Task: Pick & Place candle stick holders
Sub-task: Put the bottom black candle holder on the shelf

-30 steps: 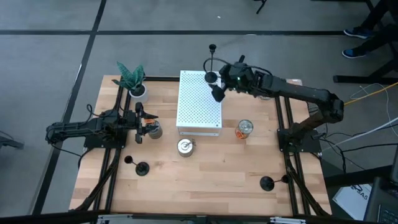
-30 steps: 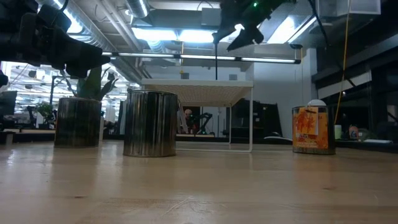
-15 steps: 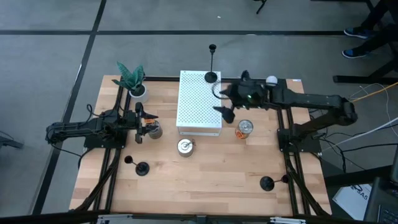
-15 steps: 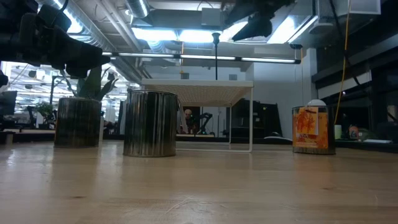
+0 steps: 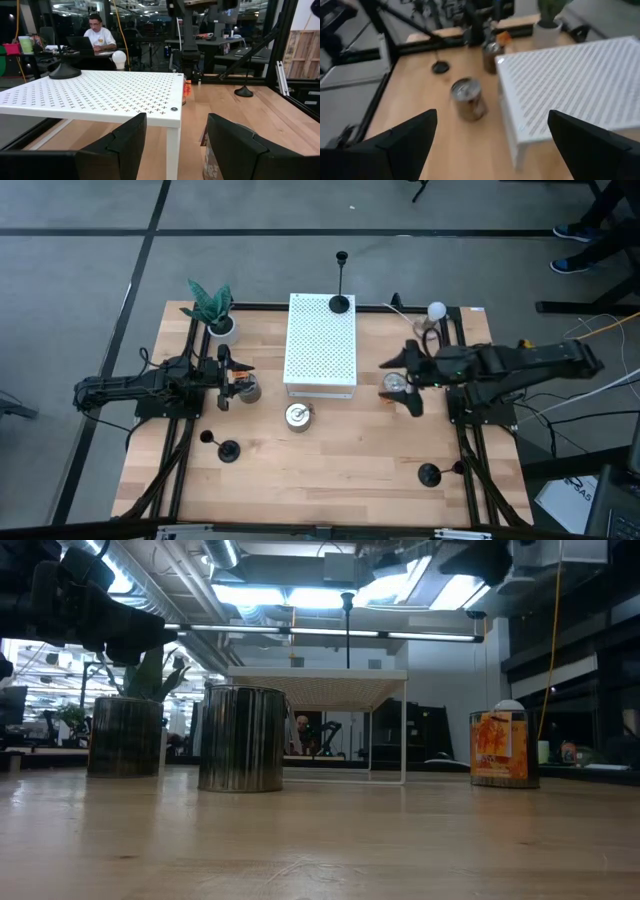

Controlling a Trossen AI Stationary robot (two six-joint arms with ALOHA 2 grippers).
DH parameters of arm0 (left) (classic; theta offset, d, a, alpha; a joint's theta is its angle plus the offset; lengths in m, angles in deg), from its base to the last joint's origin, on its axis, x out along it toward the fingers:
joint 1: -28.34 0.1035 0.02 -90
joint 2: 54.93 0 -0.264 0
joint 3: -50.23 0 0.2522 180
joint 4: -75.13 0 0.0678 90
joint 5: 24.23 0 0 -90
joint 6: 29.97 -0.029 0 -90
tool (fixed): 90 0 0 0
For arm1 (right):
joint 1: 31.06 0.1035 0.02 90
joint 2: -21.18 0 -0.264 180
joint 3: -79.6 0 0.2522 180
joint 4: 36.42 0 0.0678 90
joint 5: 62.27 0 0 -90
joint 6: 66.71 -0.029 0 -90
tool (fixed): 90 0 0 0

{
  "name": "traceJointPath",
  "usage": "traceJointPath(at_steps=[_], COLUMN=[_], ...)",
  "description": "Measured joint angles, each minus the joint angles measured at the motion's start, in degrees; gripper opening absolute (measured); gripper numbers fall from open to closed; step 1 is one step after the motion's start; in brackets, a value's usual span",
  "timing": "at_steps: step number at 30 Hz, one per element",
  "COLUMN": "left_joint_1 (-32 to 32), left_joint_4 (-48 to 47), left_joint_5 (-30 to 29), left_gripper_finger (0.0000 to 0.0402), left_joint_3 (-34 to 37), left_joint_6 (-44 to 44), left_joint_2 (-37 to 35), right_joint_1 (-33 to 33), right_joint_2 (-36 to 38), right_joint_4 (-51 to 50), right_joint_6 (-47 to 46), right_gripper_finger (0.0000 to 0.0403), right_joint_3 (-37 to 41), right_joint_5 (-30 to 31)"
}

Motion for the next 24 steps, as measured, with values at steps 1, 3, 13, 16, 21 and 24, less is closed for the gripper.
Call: traceJointPath(at_steps=[1,3,13,16,21,24], left_joint_1=[-0.02,-0.01,-0.01,-0.02,-0.01,-0.02], left_joint_4=[0.00,0.00,0.06,0.07,0.07,0.07], left_joint_5=[0.00,0.00,0.00,0.00,0.00,0.00], left_gripper_finger=[0.0208,0.0207,0.0208,0.0207,0.0208,0.0207], left_joint_3=[0.00,0.00,0.00,0.00,0.00,0.00], left_joint_6=[0.00,0.00,0.00,0.00,0.00,0.00], left_joint_2=[0.00,0.00,0.00,0.00,0.00,0.00], right_joint_1=[0.91,2.40,8.24,10.03,12.59,13.86], right_joint_2=[0.89,2.14,3.41,3.41,3.41,3.41], right_joint_4=[-1.57,-3.93,-9.84,-11.88,-12.12,-13.51], right_joint_6=[-0.98,-2.21,2.07,2.09,2.30,4.68], right_gripper_finger=[0.0385,0.0385,0.0385,0.0385,0.0385,0.0385], right_joint_3=[0.32,0.75,0.81,0.84,0.84,0.84], right_joint_5=[-0.01,-0.01,-6.29,-10.36,-22.51,-28.21])
